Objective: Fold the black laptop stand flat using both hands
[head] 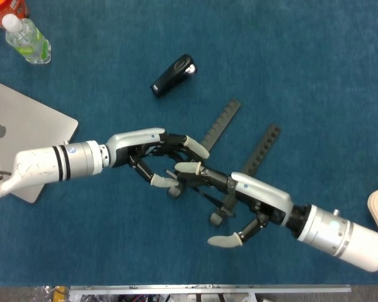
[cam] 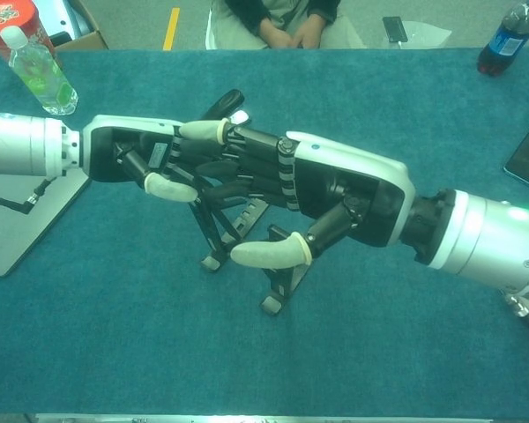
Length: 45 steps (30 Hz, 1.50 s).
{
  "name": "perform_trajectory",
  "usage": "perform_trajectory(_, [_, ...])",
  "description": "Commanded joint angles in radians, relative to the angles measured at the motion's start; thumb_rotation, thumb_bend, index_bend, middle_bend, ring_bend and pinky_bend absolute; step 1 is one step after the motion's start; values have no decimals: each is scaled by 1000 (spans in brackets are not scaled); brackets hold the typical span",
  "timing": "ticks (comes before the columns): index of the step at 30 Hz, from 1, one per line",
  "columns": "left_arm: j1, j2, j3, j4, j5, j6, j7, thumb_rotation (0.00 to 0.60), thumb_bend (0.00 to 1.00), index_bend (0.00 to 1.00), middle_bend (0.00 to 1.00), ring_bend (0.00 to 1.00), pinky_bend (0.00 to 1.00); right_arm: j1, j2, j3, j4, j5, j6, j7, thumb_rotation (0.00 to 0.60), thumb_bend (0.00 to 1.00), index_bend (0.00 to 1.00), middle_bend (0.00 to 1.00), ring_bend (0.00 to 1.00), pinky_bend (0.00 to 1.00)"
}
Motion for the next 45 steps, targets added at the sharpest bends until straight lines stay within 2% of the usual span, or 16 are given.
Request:
perform_trajectory(1, [-6, -12, 11, 12, -6, 4, -9, 600, 293, 219, 237, 142, 199, 1, -2, 1, 2, 0, 0, 3, 600, 185, 0, 6, 0, 78])
perform_trajectory(27, [-14, -57, 125, 63, -28, 27, -35, 600, 293, 218, 237, 142, 199, -3, 5, 1, 14, -17, 26, 28, 600, 186, 0, 6, 0, 78])
perform_trajectory(45, [-26, -61, 137, 49, -49, 26, -2, 600, 293, 218, 238, 142, 199, -38, 108, -117, 35, -100, 53, 74, 600, 185, 0, 6, 0, 79])
